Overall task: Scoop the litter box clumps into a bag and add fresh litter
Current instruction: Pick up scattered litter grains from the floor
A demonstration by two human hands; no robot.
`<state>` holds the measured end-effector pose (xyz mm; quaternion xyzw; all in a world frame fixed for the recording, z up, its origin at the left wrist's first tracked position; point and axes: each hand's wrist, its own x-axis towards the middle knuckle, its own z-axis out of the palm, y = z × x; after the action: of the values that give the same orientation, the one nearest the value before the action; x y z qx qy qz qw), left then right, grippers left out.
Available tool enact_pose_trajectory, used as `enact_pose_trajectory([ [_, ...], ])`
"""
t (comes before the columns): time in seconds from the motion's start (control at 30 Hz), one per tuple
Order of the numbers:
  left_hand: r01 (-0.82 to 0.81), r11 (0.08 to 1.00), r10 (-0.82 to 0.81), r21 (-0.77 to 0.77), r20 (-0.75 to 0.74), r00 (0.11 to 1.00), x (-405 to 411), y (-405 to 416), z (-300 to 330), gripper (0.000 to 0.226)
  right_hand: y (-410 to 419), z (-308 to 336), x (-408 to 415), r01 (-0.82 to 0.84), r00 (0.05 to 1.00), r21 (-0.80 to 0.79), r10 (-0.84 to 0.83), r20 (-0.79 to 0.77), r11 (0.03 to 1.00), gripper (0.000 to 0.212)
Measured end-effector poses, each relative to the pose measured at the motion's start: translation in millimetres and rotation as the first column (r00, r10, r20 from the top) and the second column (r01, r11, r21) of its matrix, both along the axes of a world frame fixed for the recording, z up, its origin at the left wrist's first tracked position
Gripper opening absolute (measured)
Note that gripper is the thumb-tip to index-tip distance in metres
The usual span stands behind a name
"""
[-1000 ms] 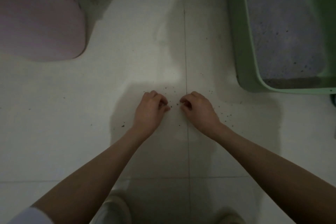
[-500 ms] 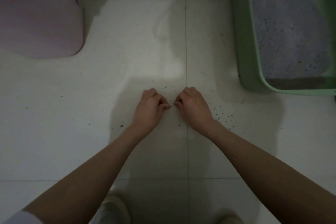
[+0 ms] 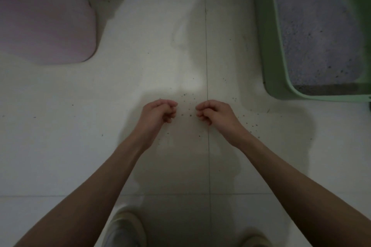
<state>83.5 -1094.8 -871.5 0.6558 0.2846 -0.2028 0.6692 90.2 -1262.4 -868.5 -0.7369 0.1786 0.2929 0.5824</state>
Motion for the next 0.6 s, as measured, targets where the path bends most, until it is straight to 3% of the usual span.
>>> enact_pose_trajectory([
  [0.03,0.104,0.980,-0.107,0.169,0.013,0.994,0.3,-1.5,-2.6,0.019,3.6,-2.9,1.6,-0.107,0.989,-0.169,0.122,0.078,0.980,0.017],
  [0.1,0.302,0.800,-0.369,0.519,0.028,0.929,-1.0,-5.1,-7.0,0.006,10.8,-8.6,2.4,-0.258,0.925,-0.411,0.346,0.154,0.874,0.013],
  [0.17,0.365,0.652,-0.524,0.664,0.048,0.850,-2.6,-9.3,-13.4,0.011,15.7,-14.3,2.5,-0.322,0.874,-0.515,0.459,0.162,0.794,0.015],
  [0.5,0.414,0.531,-0.651,0.740,0.043,0.757,1.5,-11.7,-26.5,0.011,21.8,-21.2,2.4,-0.413,0.746,-0.625,0.640,0.185,0.662,0.018],
  [0.57,0.376,0.622,-0.568,0.687,0.065,0.820,2.3,-10.5,-22.6,0.008,18.5,-18.7,4.3,-0.352,0.808,-0.580,0.551,0.208,0.735,0.015],
  [0.6,0.317,0.744,-0.443,0.589,0.079,0.893,4.0,-8.6,-18.4,0.006,15.6,-15.0,5.9,-0.270,0.882,-0.506,0.421,0.210,0.819,0.012],
])
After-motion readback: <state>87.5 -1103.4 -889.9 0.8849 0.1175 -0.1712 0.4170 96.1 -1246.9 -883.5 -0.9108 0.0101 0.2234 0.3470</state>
